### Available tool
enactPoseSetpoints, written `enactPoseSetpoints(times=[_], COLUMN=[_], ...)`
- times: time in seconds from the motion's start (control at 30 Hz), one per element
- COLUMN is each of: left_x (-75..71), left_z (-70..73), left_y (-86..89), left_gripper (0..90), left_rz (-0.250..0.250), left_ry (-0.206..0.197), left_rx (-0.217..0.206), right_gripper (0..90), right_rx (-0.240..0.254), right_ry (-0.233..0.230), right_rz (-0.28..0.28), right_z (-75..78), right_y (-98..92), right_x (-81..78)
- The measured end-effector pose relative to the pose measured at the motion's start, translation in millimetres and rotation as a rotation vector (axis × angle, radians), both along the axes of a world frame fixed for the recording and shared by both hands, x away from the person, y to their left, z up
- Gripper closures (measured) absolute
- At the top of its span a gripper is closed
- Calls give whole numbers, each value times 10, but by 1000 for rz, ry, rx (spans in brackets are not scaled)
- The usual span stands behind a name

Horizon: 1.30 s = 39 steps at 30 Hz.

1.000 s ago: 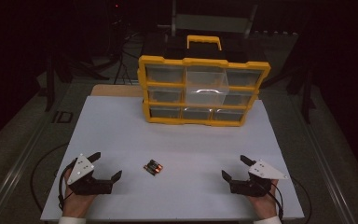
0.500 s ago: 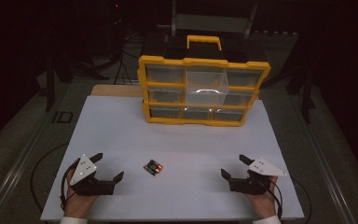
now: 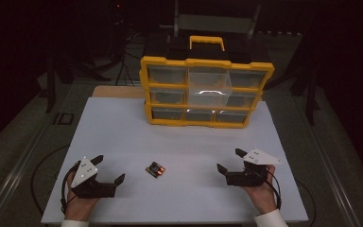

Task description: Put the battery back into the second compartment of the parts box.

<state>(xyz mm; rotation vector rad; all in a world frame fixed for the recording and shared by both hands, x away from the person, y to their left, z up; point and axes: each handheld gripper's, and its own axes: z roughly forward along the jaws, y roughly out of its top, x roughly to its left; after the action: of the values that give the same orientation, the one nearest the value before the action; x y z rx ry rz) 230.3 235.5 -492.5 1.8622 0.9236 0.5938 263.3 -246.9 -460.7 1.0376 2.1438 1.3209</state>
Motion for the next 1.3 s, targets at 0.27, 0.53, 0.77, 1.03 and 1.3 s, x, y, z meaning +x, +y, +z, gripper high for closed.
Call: enactPoseSetpoints(times=[0.27, 0.53, 0.77, 1.03, 1.3], left_x=[6, 11, 13, 18, 21], left_z=[-12, -19, -20, -25, -28], left_y=[-2, 10, 21, 36, 39], left_gripper=[0, 0, 0, 0, 0], left_rz=[7, 13, 18, 19, 18], left_ry=[4, 6, 6, 10, 10], left_rx=[5, 2, -2, -3, -2], right_gripper=[89, 89, 89, 93, 94], right_rx=[-33, -67, -104, -148, -215], right_ry=[9, 39, 71, 110, 162], right_rz=[37, 105, 160, 216, 270], right_z=[172, 352, 440, 435, 392], right_y=[218, 523, 837, 1174, 1546], right_x=[176, 385, 557, 689, 833])
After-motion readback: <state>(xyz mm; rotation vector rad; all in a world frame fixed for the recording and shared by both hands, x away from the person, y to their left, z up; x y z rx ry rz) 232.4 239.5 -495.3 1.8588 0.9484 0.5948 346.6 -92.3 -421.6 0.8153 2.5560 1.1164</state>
